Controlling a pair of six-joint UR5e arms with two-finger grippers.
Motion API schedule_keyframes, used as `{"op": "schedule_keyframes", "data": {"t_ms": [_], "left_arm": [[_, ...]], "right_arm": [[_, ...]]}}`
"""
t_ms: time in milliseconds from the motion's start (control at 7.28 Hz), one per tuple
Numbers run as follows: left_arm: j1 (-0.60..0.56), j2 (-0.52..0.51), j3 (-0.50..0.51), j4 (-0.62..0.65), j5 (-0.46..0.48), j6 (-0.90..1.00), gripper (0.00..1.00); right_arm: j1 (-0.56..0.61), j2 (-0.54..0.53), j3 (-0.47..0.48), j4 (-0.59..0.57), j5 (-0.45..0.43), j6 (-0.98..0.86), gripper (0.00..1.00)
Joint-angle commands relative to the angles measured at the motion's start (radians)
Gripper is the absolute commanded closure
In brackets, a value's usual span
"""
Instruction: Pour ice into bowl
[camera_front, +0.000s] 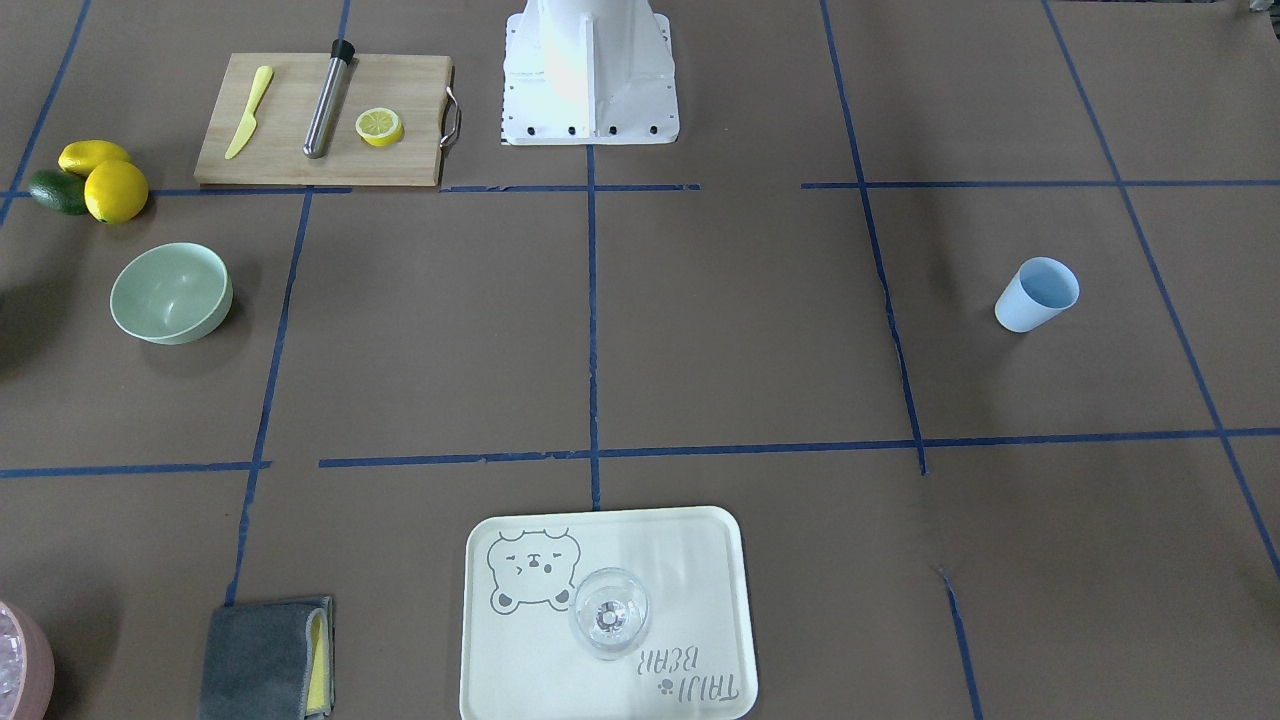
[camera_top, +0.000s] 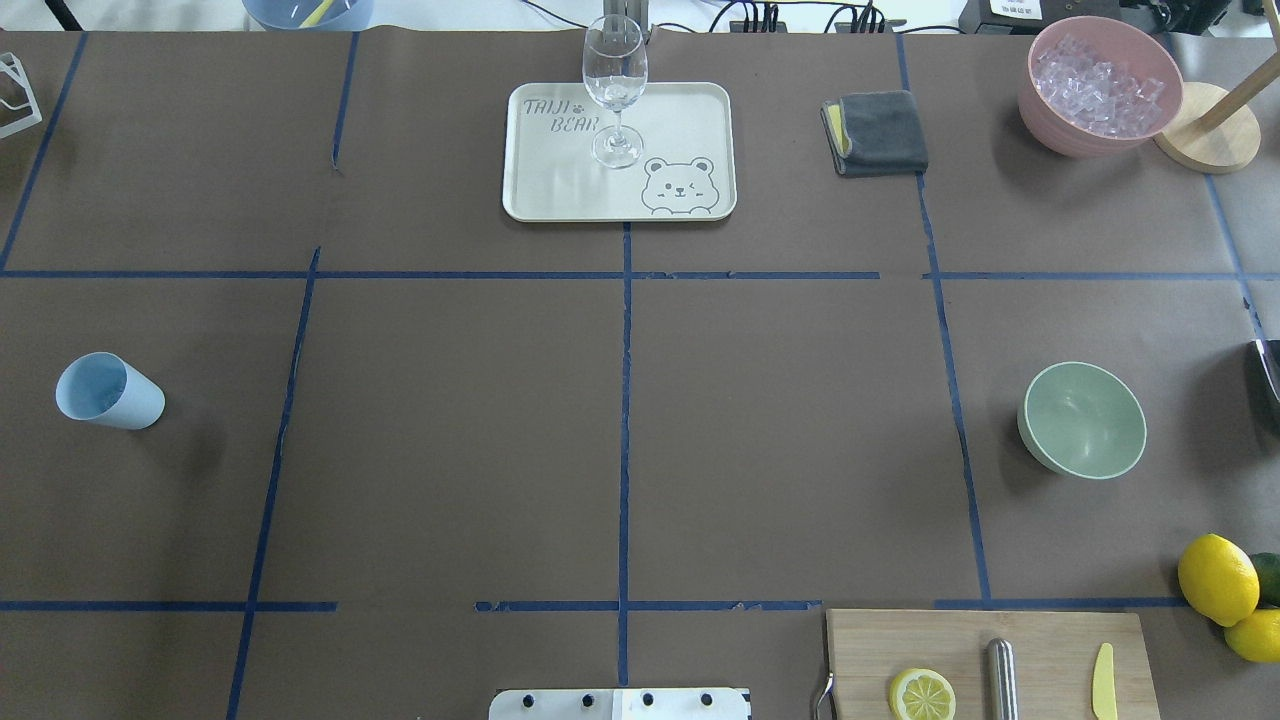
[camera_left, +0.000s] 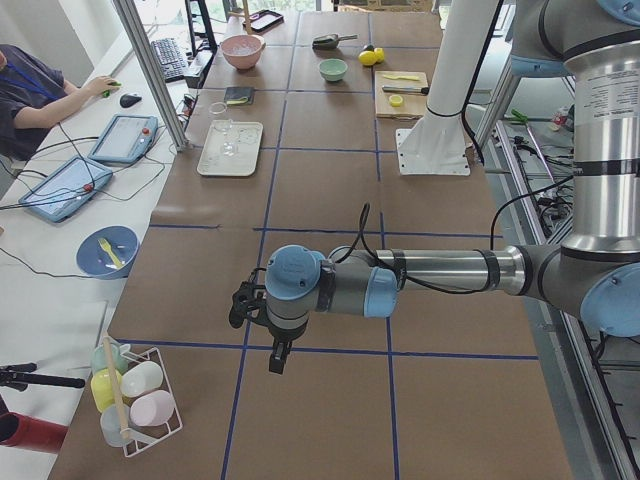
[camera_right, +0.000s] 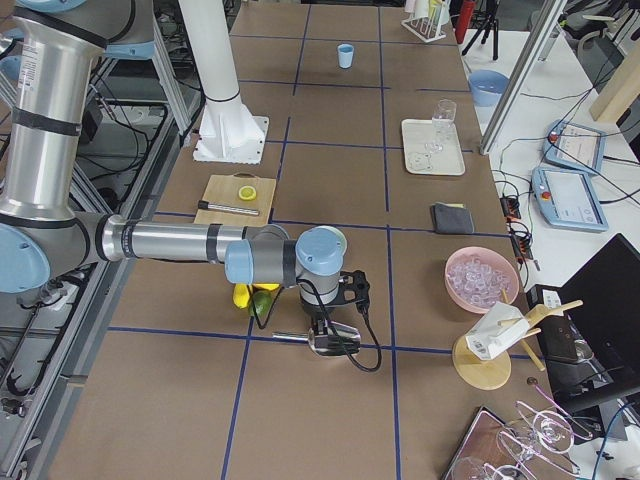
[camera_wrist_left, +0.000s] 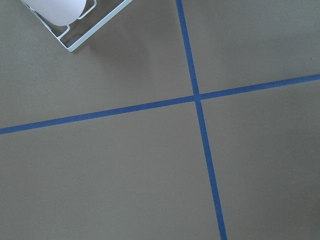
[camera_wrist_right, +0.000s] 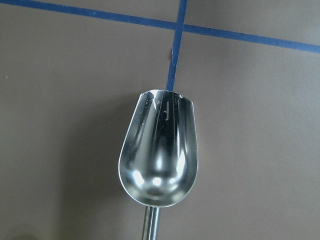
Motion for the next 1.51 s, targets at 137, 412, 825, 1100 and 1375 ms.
{"op": "schedule_keyframes", "data": {"t_ms": [137, 412, 825, 1100, 1375], "left_arm": [[0.002, 0.002, 0.004, 0.002, 0.0, 0.001, 0.0], [0.002, 0.002, 0.005, 0.002, 0.002, 0.001, 0.0], [0.002, 0.002, 0.004, 0.0, 0.0, 0.002, 0.0], [0.005, 0.0, 0.004, 0.0, 0.0, 0.002, 0.0], [0.012, 0.0, 0.002, -0.001, 0.0, 0.004, 0.0]], "right_arm": [[0.0, 0.0, 0.0, 0.0, 0.001, 0.001, 0.0], [0.0, 0.01, 0.006, 0.002, 0.009, 0.001, 0.0], [-0.002, 0.076, 0.044, 0.003, 0.007, 0.014, 0.0], [-0.005, 0.15, 0.045, 0.002, 0.029, 0.021, 0.0], [-0.07, 0.178, 0.058, 0.003, 0.029, 0.203, 0.0]]}}
